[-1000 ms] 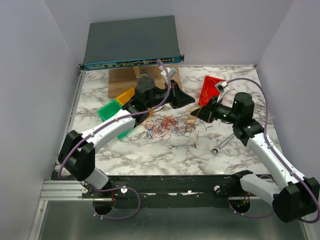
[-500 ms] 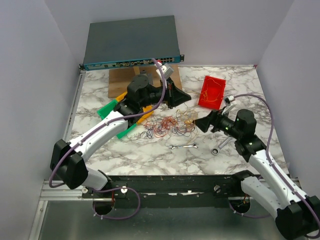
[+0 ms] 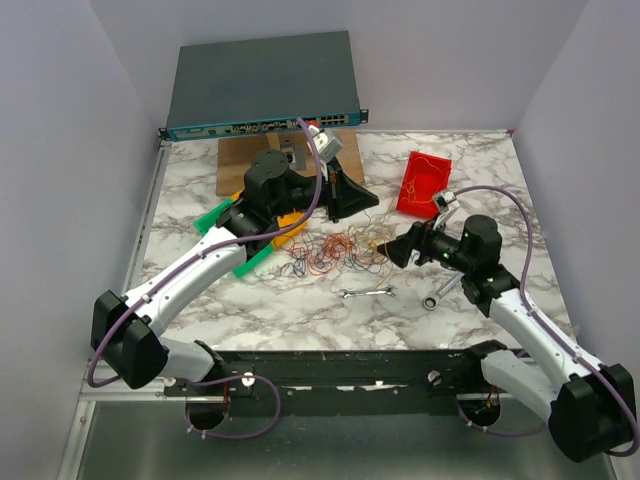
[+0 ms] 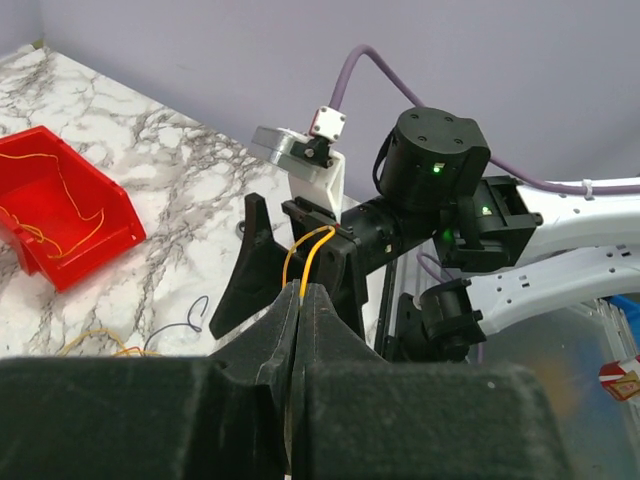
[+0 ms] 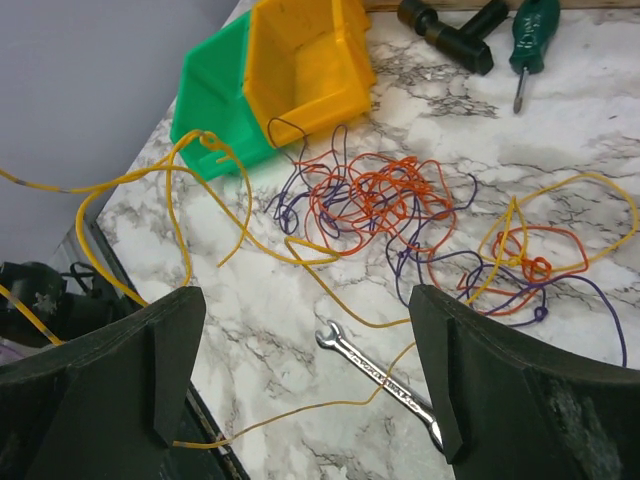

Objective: Untangle the cables

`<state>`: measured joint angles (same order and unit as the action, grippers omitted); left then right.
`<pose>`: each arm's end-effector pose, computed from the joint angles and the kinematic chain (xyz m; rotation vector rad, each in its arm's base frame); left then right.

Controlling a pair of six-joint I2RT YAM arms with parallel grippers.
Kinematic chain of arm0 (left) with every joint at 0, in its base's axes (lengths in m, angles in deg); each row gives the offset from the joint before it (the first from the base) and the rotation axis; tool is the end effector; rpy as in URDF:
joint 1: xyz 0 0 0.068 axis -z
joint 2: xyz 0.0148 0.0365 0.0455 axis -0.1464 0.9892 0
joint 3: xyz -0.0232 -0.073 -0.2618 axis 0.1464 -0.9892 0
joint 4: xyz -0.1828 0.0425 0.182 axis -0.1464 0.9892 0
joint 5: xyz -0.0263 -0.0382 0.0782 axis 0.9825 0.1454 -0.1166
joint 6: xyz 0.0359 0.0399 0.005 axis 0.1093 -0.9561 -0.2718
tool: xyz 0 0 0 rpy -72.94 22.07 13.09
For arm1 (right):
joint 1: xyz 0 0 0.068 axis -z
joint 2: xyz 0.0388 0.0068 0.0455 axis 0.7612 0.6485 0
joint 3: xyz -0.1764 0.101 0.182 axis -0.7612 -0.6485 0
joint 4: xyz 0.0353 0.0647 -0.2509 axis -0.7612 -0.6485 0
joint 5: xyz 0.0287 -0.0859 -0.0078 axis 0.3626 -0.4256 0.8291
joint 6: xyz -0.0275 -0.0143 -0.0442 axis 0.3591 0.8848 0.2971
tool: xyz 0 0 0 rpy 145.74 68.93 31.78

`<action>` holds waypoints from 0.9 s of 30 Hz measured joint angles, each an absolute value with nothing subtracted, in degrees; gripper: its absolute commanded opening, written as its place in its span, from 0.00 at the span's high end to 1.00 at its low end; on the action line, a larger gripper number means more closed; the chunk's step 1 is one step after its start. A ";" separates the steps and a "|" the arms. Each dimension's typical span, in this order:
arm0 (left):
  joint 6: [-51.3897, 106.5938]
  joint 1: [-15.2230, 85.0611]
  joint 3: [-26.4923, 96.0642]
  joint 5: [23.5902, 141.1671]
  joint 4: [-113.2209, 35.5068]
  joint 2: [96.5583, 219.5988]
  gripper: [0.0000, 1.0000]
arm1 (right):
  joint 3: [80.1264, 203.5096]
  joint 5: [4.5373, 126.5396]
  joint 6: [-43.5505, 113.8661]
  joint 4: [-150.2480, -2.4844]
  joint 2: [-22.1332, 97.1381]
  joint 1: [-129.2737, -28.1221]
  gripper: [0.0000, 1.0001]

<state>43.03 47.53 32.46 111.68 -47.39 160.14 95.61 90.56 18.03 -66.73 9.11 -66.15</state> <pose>0.2311 -0.2159 0.4035 0.7427 1.5380 -1.3828 0.1953 0.0784 0.2563 -0.3022 1.8743 1.0076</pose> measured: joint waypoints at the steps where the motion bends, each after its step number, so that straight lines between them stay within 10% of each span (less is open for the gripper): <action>1: 43.03 47.53 32.53 111.85 -47.23 160.17 1.00 | 95.64 91.17 18.03 -66.25 9.74 -66.28 0.08; 12: 45.19 47.53 33.97 114.52 -47.78 160.36 1.00 | 96.79 94.63 17.70 -58.43 20.12 -68.88 0.16; 18: 47.09 47.53 33.99 115.35 -48.98 160.36 1.00 | 96.88 94.82 15.30 -52.02 23.95 -72.20 0.99; 27: 44.91 45.61 33.36 106.45 -41.62 154.72 1.00 | 94.61 69.08 9.33 -55.32 17.46 -72.33 0.99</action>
